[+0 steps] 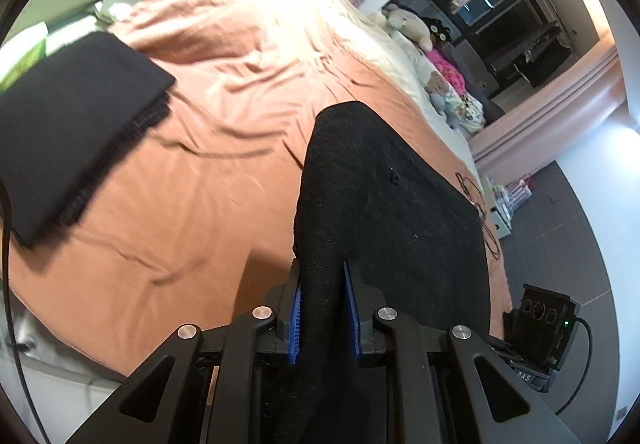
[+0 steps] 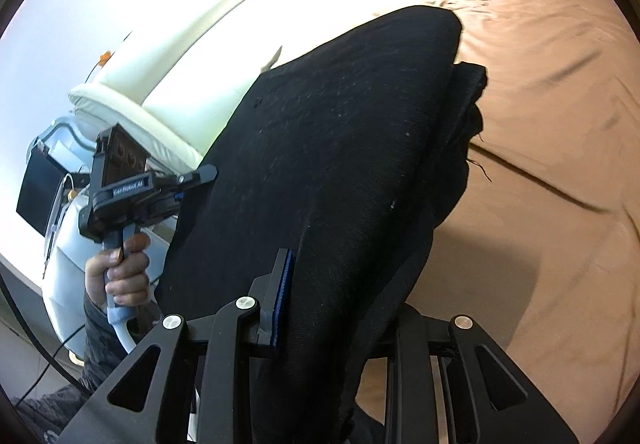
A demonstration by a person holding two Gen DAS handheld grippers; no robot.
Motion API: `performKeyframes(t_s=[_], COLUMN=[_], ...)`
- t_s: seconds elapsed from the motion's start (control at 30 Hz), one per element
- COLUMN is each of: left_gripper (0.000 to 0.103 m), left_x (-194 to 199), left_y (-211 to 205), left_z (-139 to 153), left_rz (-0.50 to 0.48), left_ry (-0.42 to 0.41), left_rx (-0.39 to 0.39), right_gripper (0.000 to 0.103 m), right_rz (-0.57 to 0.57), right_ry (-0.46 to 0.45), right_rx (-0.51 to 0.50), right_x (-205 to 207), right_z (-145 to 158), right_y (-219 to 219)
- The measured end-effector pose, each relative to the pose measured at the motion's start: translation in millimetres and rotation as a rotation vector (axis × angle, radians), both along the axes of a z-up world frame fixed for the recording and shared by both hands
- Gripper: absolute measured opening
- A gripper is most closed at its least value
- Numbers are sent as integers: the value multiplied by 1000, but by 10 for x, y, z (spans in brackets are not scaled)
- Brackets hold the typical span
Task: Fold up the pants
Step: 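Lift the folded pants with both tools and carry them toward the headboard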
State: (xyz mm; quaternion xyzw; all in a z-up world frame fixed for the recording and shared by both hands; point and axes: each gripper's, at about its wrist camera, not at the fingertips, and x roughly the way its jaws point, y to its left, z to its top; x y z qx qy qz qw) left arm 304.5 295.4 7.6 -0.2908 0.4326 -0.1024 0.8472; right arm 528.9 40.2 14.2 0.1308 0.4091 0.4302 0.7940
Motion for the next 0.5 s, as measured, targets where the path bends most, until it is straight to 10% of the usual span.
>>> performKeyframes(t_s=[0.5], left_gripper=[19], left_x=[277], left_y=[1212], left_z=[304], left_rz=[63], left_ry=[-23], left_rx=[153], right_gripper=[23], right_rz=[150], right_ry=[-26], right_rx=[-11], right_x=[568], right_z=[-17], right_y=[945])
